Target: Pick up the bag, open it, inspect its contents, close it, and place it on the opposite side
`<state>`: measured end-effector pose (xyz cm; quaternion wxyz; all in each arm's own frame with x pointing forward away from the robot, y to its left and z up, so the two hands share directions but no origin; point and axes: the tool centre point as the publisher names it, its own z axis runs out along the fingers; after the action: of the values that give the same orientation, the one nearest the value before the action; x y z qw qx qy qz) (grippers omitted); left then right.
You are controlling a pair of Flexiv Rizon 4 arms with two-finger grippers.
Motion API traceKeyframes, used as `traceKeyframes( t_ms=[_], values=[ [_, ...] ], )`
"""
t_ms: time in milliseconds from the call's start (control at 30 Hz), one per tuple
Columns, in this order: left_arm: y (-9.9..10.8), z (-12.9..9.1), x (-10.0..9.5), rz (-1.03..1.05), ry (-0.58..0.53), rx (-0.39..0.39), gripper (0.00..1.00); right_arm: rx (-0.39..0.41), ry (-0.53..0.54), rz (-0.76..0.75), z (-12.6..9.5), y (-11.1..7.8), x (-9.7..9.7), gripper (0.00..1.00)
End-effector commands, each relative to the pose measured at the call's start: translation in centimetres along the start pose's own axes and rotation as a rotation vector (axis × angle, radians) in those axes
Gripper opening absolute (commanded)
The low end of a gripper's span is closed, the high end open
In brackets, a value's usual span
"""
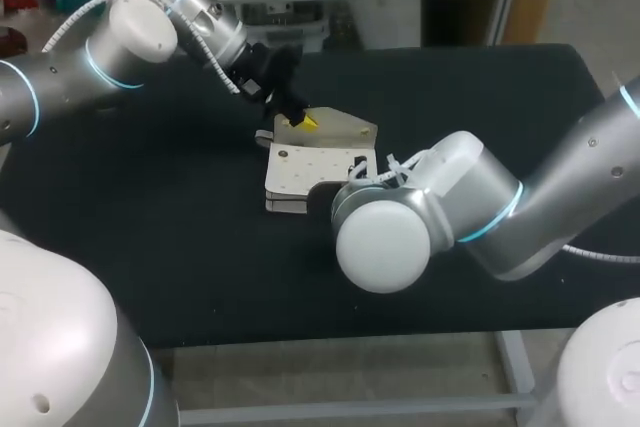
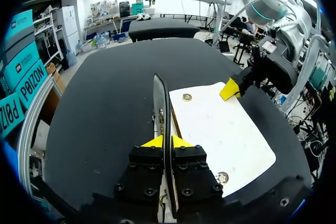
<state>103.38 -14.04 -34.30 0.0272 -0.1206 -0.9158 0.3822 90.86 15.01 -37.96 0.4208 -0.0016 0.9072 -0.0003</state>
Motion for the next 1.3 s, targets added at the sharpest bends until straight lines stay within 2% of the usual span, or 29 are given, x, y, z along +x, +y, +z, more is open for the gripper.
traceKeyframes(
  t_ms=[33,367,633,867,900,1100,1167,1200,1300],
  values=[
    [0.5,0.5,1.8,0.077,-0.044,0.006,0.0,0.0,-0.006,0.001,0.2,0.1,0.4,0.0],
    [1.1,2.1,3.8,0.26,-0.018,-0.088,0.0,0.0,-0.006,0.001,0.2,0.1,0.4,0.0],
    [2.2,3.1,4.7,0.325,0.042,-0.112,0.0,0.0,-0.006,0.001,0.2,0.1,0.4,0.0],
    [2.5,3.6,5.0,0.316,0.043,-0.104,0.0,0.0,-0.006,0.001,0.2,0.1,0.4,0.0],
    [2.4,3.7,5.1,0.329,0.04,-0.11,0.17,0.0,-0.006,0.001,0.2,0.1,0.4,0.0],
    [2.5,3.3,5.5,0.347,0.032,-0.126,0.53,0.0,-0.006,0.001,0.2,0.1,0.4,0.0],
    [2.5,2.8,5.6,0.343,0.017,-0.112,0.68,0.0,-0.006,0.001,0.2,0.1,0.4,0.0],
    [2.3,2.5,5.6,0.343,0.006,-0.101,0.73,0.0,-0.006,0.001,0.2,0.1,0.4,0.0],
    [1.7,1.5,5.5,0.351,-0.026,-0.067,0.69,0.0,-0.006,0.001,0.2,0.1,0.4,0.0]
  ],
)
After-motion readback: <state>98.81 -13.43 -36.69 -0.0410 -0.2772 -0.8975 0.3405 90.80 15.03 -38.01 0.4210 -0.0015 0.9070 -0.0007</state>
